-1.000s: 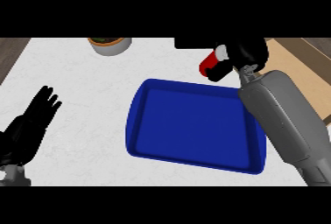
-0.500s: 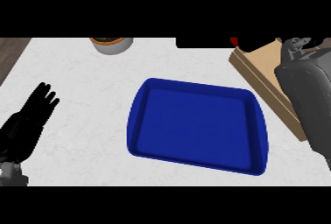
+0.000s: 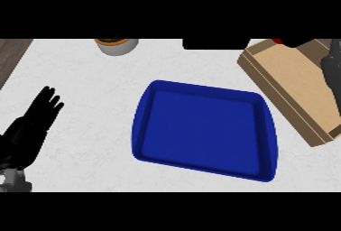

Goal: Pick the can from the tray and place it in the cardboard box

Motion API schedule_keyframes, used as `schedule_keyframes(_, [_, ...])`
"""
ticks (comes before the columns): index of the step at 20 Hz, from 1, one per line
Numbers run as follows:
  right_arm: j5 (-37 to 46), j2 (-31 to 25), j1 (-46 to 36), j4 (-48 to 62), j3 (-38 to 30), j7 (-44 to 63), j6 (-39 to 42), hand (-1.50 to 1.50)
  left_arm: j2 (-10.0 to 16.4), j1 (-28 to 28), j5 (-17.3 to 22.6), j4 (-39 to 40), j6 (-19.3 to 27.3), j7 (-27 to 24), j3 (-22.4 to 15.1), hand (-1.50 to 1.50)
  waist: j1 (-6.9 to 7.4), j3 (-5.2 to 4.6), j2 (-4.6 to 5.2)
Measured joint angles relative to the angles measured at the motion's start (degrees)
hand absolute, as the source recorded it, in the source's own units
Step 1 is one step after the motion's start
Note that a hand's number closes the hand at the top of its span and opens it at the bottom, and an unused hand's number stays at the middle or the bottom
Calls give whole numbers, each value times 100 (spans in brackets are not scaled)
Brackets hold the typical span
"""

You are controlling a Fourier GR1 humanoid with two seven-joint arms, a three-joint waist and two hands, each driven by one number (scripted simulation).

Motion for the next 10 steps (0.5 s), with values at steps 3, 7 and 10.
schedule_keyframes(3, [55,-96,47,430,-170,-472,-344,150,-20,-91,-36,31,6,79,18,0,9,1,6])
schedule_keyframes(7, [65,-177,110,1173,-420,-1167,-884,150,-71,-59,-62,98,-85,-44,56,0,35,1,17])
schedule_keyframes(10, [71,-181,47,1815,-567,-1611,-1204,150,-103,-137,-94,43,-45,71,47,0,54,2,23])
